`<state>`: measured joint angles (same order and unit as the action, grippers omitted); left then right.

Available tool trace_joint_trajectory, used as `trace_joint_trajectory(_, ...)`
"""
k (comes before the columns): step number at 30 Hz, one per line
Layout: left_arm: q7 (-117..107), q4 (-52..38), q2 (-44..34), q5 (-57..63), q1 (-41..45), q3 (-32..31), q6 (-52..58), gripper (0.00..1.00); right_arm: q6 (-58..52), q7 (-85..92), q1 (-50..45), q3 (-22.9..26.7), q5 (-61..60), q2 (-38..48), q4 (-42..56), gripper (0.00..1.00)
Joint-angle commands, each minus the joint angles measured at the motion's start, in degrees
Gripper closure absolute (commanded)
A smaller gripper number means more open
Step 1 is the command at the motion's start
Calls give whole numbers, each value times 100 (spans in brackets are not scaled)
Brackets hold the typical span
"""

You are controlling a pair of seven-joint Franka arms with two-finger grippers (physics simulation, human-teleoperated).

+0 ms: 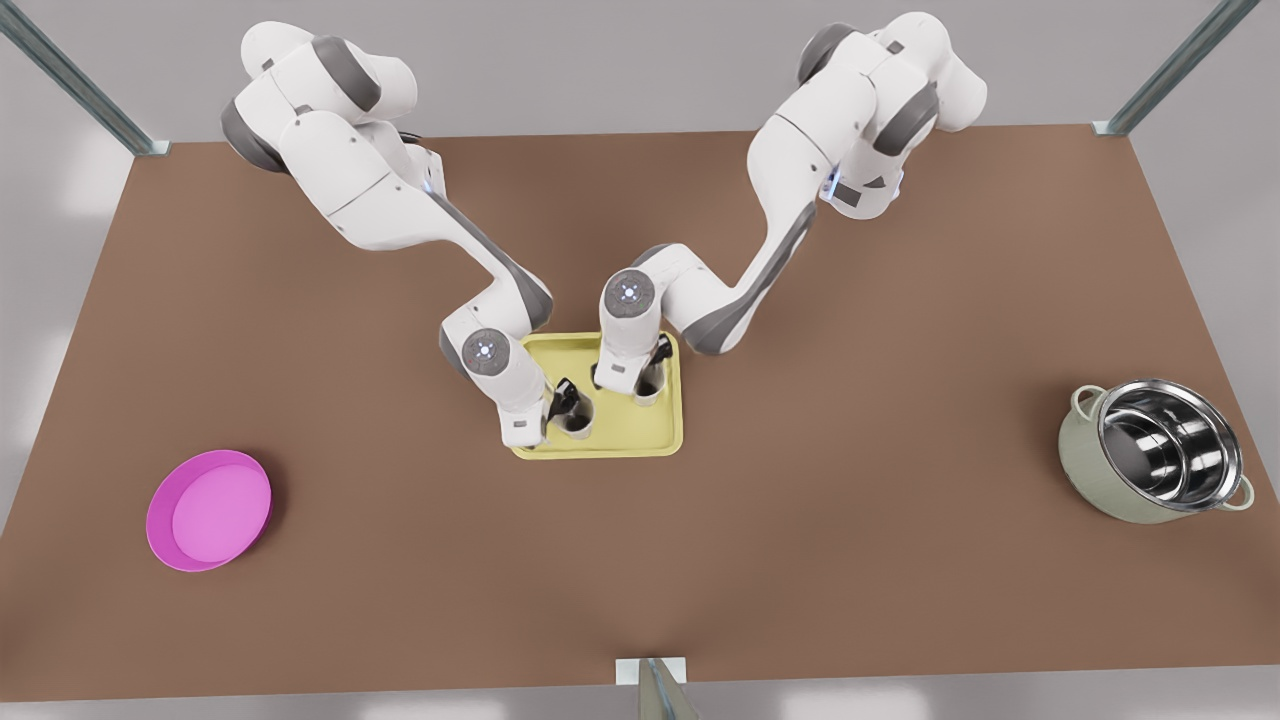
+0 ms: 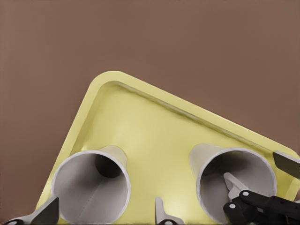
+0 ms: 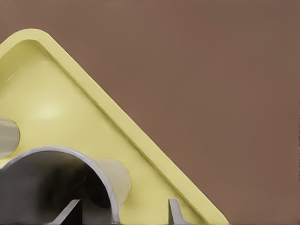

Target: Use both arms to respectively pick up the white IKEA cups from the middle-left and middle-right positions, then place the white IKEA cups onto the middle-middle tray, ensuring that the cups remain upright and do not tip over

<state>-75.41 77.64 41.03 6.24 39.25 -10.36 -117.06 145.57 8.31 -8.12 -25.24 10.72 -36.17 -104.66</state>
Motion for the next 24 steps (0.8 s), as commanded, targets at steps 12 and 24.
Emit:
trace_joint_trajectory(12, 6416, -47, -2574, 255, -3178, 175, 3549, 0, -1258, 488, 416, -51, -325, 883, 103, 0)
trace_joint_trajectory(24, 6424, -276, -2416, -342, -3151, 8, 4156, 0, -6418, -901, 855, 1408, -210, 2412, 2828, 0)
